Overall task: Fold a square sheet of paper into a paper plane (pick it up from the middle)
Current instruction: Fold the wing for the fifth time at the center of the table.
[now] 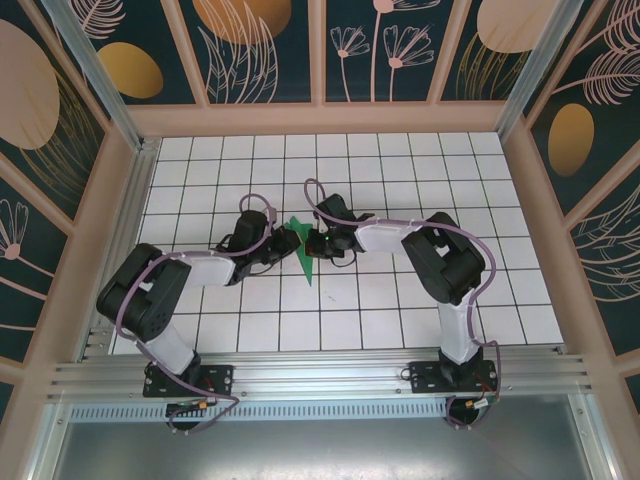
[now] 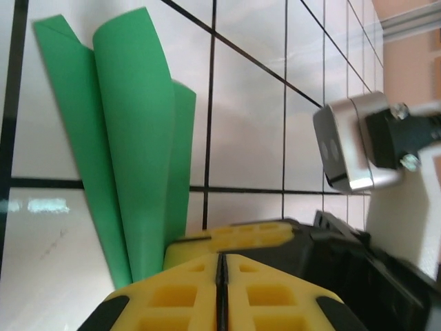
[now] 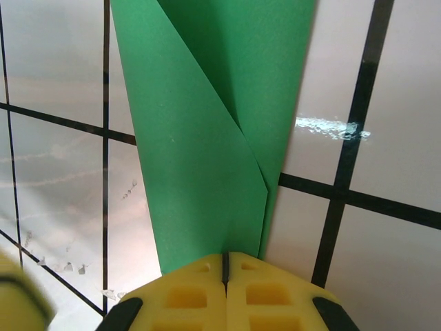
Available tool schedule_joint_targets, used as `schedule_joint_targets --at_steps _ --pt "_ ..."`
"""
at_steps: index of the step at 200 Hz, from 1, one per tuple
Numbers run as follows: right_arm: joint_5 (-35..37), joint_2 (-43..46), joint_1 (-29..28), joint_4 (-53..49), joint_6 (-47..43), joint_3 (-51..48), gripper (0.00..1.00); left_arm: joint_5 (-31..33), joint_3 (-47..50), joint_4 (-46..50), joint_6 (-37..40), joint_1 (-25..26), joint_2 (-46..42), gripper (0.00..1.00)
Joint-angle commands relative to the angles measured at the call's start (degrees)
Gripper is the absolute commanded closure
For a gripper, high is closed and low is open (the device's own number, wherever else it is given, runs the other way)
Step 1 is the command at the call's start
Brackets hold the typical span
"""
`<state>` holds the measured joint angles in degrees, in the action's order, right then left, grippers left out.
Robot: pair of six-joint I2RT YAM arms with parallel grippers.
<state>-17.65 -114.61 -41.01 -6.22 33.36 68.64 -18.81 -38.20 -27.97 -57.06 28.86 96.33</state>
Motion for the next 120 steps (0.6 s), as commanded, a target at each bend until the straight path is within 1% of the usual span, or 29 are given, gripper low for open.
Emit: schedule_joint_targets --at_steps 1,14,41,54,95,120 --pt "0.00 -2.88 0.50 -2.39 -1.26 -1.26 0.97 3.18 -3.19 2.56 1.12 -0.39 3.06 0.86" --pt "-0.81 -2.84 0.50 -1.61 -1.75 -1.57 0.96 4.67 -4.59 3.47 0.71 -0.64 4.22 0.86" --pt "-2.21 -3.55 0.59 -0.64 -2.85 -1.66 0.90 5.06 -7.42 3.76 0.46 -0.92 6.45 0.85" --pt "-2.07 -4.12 0.59 -0.81 -3.25 -1.34 0.89 5.89 -8.50 4.80 0.13 -1.26 7.38 0.85" --pt "-0.70 -5.52 0.59 -1.55 -4.75 -0.97 0.86 3.38 -11.34 4.22 -0.12 -1.79 10.23 0.84" --pt "1.03 -5.90 0.50 -2.57 -5.31 -0.71 0.83 2.61 -14.10 7.12 0.87 -1.88 12.37 0.83"
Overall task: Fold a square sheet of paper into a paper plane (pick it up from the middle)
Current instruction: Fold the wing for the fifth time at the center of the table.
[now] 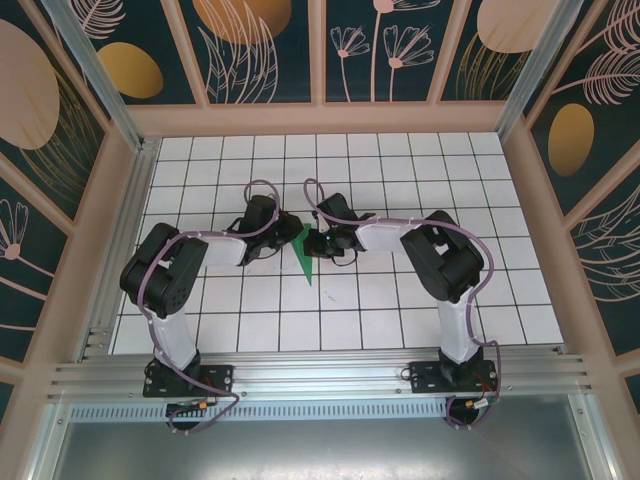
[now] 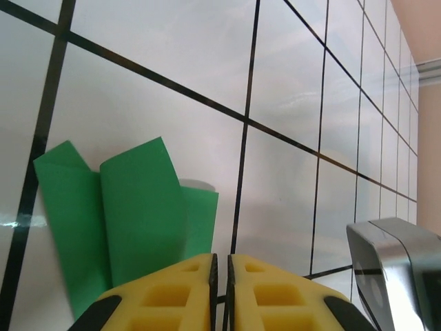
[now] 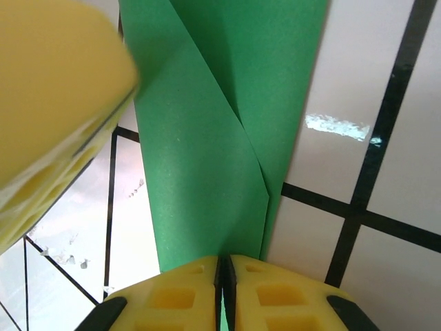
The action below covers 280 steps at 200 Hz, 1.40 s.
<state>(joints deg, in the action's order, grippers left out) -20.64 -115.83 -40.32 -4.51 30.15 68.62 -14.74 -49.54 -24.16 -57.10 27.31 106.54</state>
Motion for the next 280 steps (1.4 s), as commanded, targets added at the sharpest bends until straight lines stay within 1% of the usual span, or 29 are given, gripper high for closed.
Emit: schedule_joint_targets --at_steps 1,19,63,87,138,154,183,205,230,257,280 --pt "4.12 -4.67 -0.20 -4.32 -2.15 -0.68 0.83 -1.49 -2.84 3.45 0.92 -0.33 2.22 0.83" --pt "5.64 -4.76 -0.47 -5.00 -2.37 -0.53 0.82 -2.16 -3.99 5.01 0.96 -0.33 3.13 0.83" --pt "6.84 -4.95 -0.50 -5.68 -2.20 -0.47 0.81 2.15 -4.89 11.85 1.90 -0.35 2.85 0.83" --pt "7.37 -5.23 -0.55 -6.11 -2.03 -0.25 0.80 3.25 -5.21 13.98 2.16 -0.33 2.74 0.83" --pt "8.40 -5.80 -0.55 -7.07 -1.96 0.07 0.80 4.57 -5.30 15.54 2.68 -0.33 2.36 0.82" --pt "8.84 -6.00 -0.64 -7.33 -1.89 0.11 0.80 4.81 -5.51 15.81 2.92 -0.33 2.61 0.80" --pt "9.15 -5.92 -0.74 -7.70 -1.87 0.11 0.80 5.00 -5.82 16.32 3.77 -0.33 3.12 0.81" --pt "6.25 -4.14 -0.73 -6.73 -1.69 0.69 0.80 4.45 -5.75 16.25 4.43 -0.33 3.74 0.84" --pt "2.40 0.84 -0.17 -4.31 -0.25 1.43 0.80 4.11 -5.00 15.79 4.88 -0.33 3.94 0.88" --pt "-1.20 6.83 0.68 -0.44 0.88 -0.77 0.81 3.43 -4.15 14.80 5.03 -0.33 4.07 0.90" --pt "-5.23 8.82 0.63 0.77 0.30 -2.88 0.83 2.97 -3.64 14.13 4.96 -0.34 4.13 0.90"
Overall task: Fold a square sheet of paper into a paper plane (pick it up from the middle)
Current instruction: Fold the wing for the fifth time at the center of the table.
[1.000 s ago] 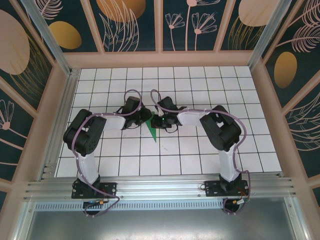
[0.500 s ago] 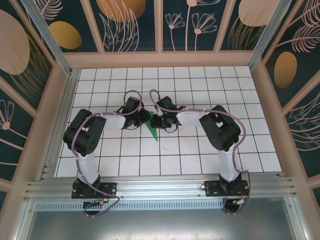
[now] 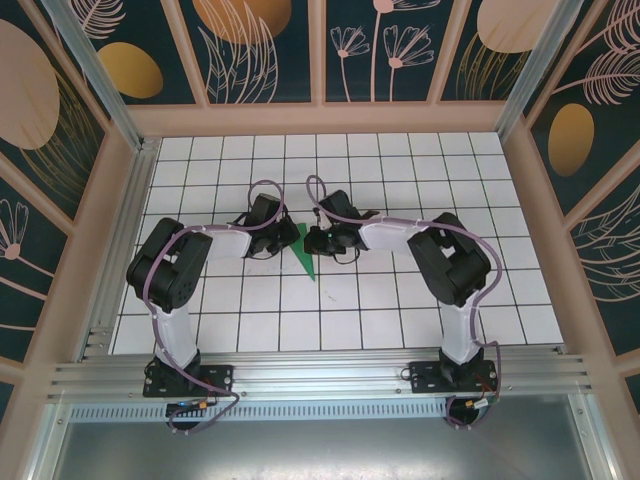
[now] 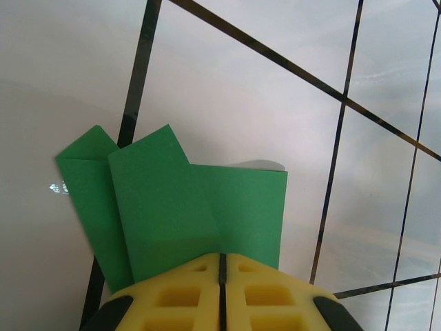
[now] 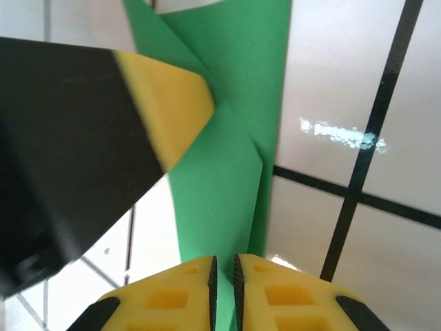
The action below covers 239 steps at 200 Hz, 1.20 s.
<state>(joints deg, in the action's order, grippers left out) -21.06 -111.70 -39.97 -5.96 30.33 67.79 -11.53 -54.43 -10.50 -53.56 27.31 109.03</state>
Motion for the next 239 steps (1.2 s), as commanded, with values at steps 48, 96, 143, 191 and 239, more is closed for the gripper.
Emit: schedule_joint_targets --at_steps 48,96,143,191,239 --pt "-8.16 2.89 -0.98 2.56 0.52 -4.18 0.87 -0.60 1.46 -0.33 1.53 -0.33 1.60 0.90" --pt "-11.56 -0.24 -1.17 0.94 -0.48 -3.54 0.87 -0.56 1.49 -0.35 1.78 -0.33 1.46 0.90" --pt "-13.85 -2.56 -1.08 0.00 -1.23 -4.36 0.88 -0.49 1.33 -0.32 1.87 -0.33 1.35 0.90" --pt "-13.64 -3.79 -0.74 -1.46 -1.94 -5.51 0.88 0.20 0.77 0.17 2.54 -0.33 1.01 0.90" --pt "-8.36 -5.90 -0.66 -6.13 -2.47 -6.26 0.89 1.46 -0.59 0.84 6.18 -0.92 0.59 0.88"
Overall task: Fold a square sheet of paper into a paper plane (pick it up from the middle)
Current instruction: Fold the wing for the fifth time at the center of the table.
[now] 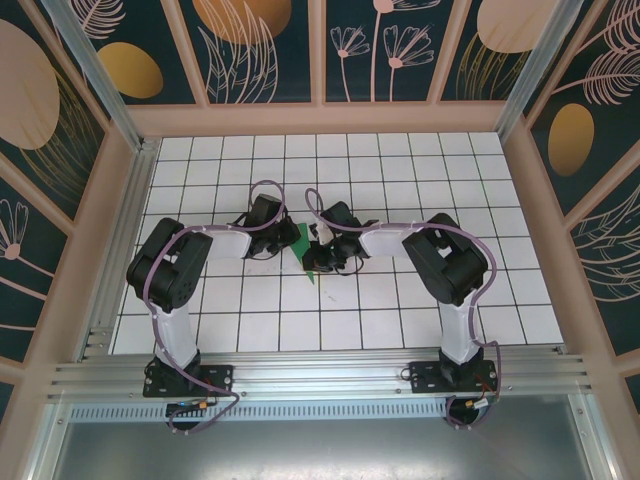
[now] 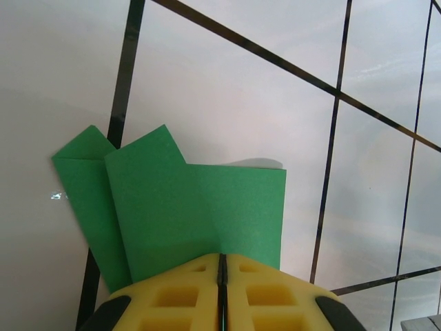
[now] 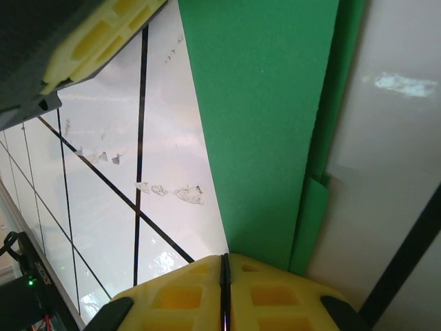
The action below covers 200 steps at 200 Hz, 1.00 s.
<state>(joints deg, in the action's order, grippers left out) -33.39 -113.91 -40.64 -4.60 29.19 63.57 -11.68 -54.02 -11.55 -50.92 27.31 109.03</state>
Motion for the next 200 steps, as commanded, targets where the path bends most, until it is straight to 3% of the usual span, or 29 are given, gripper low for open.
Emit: schedule_joint_targets --at_steps 1,65,178,200 --pt "4.04 -3.74 0.03 -7.59 -1.33 -2.04 0.89 1.64 -1.00 1.88 3.63 -0.98 0.58 0.88" --pt "11.69 -7.97 -0.23 -14.25 -1.50 -1.91 0.90 1.27 -0.82 -0.30 6.39 -5.26 0.07 0.87" --pt "13.44 -8.73 -1.00 -15.32 -1.09 -2.05 0.91 5.23 -6.16 2.49 9.47 -9.84 0.59 0.85" --pt "13.44 -8.74 -1.02 -15.18 -0.67 -1.78 0.92 1.39 -6.87 2.70 11.06 -9.88 -2.90 0.83"
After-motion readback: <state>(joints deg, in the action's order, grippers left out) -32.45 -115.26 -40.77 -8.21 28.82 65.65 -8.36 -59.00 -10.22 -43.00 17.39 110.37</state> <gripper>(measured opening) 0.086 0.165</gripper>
